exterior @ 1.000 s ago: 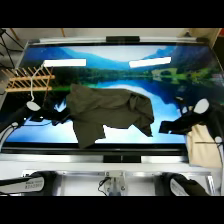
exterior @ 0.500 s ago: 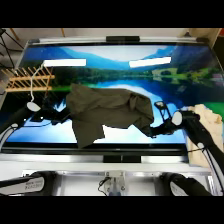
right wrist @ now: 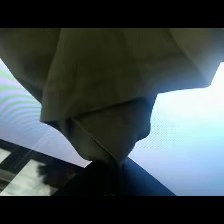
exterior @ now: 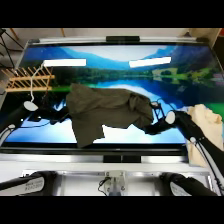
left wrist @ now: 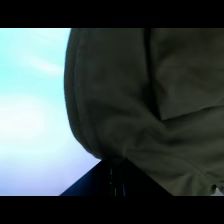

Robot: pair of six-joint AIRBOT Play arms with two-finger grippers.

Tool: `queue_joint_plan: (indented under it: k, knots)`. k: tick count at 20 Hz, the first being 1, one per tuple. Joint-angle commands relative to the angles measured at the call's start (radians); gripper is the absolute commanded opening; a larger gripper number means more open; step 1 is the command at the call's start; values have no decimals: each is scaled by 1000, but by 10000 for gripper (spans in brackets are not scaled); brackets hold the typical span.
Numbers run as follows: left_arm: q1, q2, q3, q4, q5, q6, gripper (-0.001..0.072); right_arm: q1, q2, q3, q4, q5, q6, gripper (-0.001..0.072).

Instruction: Fold the shirts.

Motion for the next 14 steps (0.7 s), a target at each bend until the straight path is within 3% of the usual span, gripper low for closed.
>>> queue_joint_plan:
  k: [1, 5, 10, 13, 14]
  knots:
    - [14, 87, 44, -2, -15, 0, 33, -1, 85, 55, 12, -33, 14, 74]
    - [79, 343, 334, -2, -63, 3, 33, -13, 315, 300, 7, -40, 23, 74]
    - [176, 612, 919, -2, 37, 0, 33, -212, 553, 700, -3, -176, 101, 75]
    - [200, 703, 1090, 14, 34, -7, 33, -309, 644, 796, -2, -157, 126, 75]
    - [202, 732, 1101, 52, 10, -47, 33, -328, 671, 803, -3, -146, 134, 74]
